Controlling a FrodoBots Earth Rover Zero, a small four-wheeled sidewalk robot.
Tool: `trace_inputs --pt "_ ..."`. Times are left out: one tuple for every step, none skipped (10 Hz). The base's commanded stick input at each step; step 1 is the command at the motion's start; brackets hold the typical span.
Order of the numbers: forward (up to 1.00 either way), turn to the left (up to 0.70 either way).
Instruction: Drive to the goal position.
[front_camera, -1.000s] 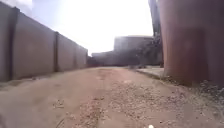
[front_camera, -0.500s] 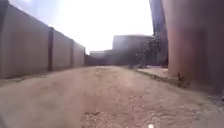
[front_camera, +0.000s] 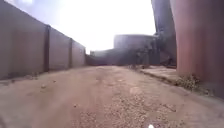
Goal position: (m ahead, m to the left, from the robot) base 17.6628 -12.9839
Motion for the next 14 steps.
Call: trace_inputs --pt "1.00 0.00" --pt "1.00 -0.21" --pt "1.00 -0.12" --pt "1.00 -0.03" --pt "1.00 0.00" --pt "1.00 0.00" --pt "1.00 0.00" --pt "1.00 0.00" --pt "1.00 0.00" --pt "1.00 0.00" --pt "1.00 0.00" --pt "1.00 0.00" --pt "1.00 0.00" --pt "1.00 0.00"
